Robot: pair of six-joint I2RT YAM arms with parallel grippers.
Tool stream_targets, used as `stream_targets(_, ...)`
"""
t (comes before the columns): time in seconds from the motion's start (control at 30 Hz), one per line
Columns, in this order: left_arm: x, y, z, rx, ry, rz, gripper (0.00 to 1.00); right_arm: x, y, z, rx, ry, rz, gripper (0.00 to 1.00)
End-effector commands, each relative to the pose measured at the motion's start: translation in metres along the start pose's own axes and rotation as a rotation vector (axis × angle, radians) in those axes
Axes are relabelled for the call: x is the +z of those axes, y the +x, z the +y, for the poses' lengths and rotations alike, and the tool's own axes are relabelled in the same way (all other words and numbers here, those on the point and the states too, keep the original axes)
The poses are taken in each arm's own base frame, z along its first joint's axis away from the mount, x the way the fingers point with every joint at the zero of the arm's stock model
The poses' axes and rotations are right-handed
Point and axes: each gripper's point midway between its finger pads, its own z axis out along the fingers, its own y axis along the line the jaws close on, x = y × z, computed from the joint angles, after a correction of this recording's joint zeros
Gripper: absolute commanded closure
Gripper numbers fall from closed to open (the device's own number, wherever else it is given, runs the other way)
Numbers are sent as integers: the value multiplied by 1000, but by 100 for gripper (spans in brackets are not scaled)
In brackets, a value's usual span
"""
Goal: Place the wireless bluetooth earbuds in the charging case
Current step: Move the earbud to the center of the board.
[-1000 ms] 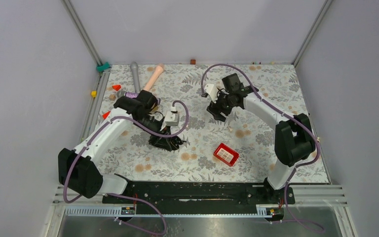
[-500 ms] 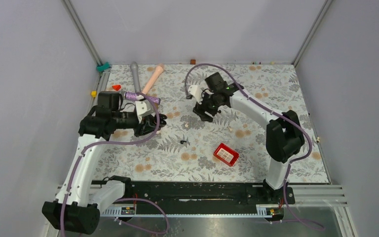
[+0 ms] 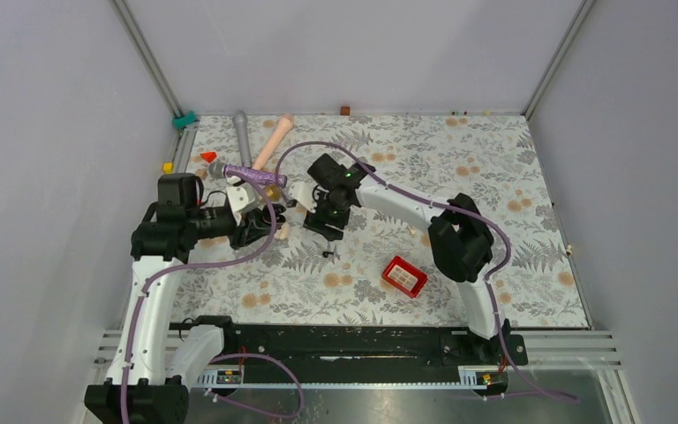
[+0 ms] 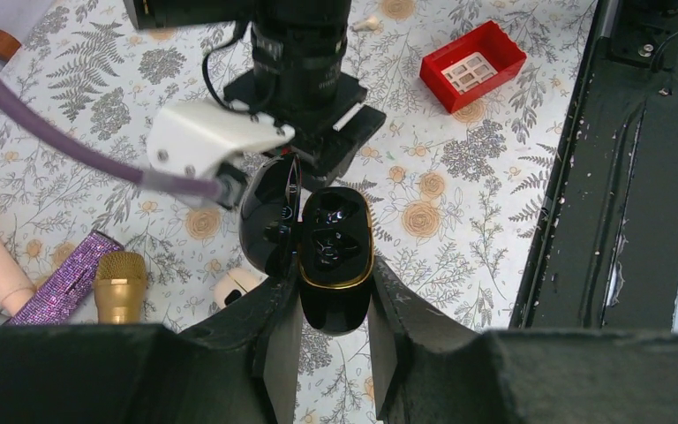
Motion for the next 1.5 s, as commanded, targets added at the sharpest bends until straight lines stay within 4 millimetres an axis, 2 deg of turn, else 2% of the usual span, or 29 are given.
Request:
stream_targets(0.0, -3, -11, -8, 46, 40, -56, 100, 4, -5, 7, -48, 28, 77, 32)
stream_targets(0.23, -10, -10, -8, 35, 27, -72, 100, 24, 0, 20, -154, -39, 206, 34)
stream_targets(0.47, -11, -9, -7, 34, 26, -86, 100, 39, 13, 31, -319, -70, 318, 36)
stream_targets(0.73, -11, -8, -7, 28, 38, -92, 100, 46, 13, 44, -430, -84, 316, 37)
stream_targets(1.1, -10, -7, -7, 22, 47, -98, 100, 55, 8, 34, -525, -38, 351, 44)
stream_targets(1.47, -9, -4, -7, 22, 52, -97, 100, 60, 6, 51, -567, -118, 344, 51)
